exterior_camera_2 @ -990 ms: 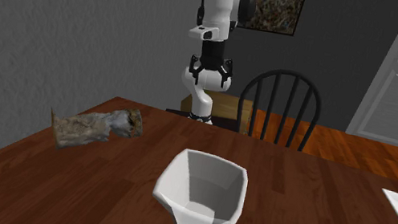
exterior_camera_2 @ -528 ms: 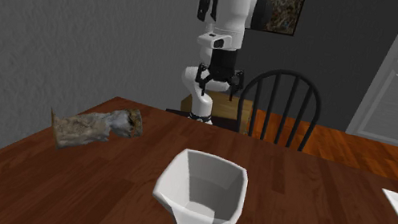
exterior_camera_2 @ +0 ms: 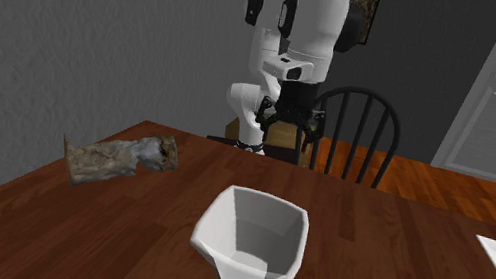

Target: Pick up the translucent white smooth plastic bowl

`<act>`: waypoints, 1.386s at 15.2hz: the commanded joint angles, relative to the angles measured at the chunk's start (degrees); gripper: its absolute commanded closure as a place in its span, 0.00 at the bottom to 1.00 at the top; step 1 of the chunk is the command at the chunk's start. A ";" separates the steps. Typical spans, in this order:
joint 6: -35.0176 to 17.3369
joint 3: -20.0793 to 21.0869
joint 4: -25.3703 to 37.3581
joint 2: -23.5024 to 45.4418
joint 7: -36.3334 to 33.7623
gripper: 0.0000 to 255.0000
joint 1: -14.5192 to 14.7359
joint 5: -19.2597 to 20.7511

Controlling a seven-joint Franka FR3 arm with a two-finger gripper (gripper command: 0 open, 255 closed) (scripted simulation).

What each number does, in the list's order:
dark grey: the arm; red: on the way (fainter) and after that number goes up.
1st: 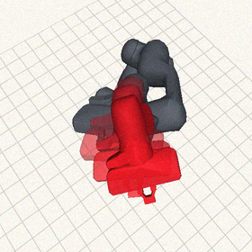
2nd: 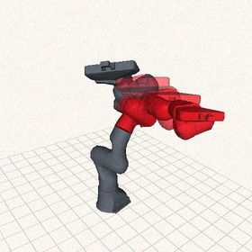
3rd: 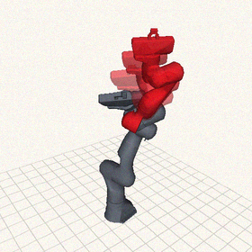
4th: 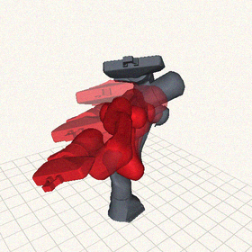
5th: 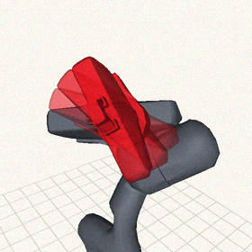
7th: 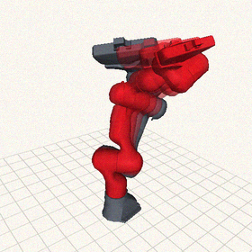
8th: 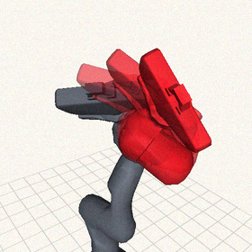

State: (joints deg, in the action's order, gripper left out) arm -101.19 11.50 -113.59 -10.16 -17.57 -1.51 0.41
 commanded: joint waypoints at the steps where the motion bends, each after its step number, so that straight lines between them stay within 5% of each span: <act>1: 0.31 0.90 4.99 5.03 -2.41 0.00 0.05 1.62; 8: 4.23 2.36 25.31 23.20 -9.96 0.00 2.30 8.12; 13: 11.04 1.57 46.31 38.66 -13.29 0.00 5.96 12.71; 21: 5.49 1.34 41.09 39.12 -14.24 0.00 5.69 12.92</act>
State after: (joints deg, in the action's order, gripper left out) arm -94.39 12.83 -70.99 29.16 -31.56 4.27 13.33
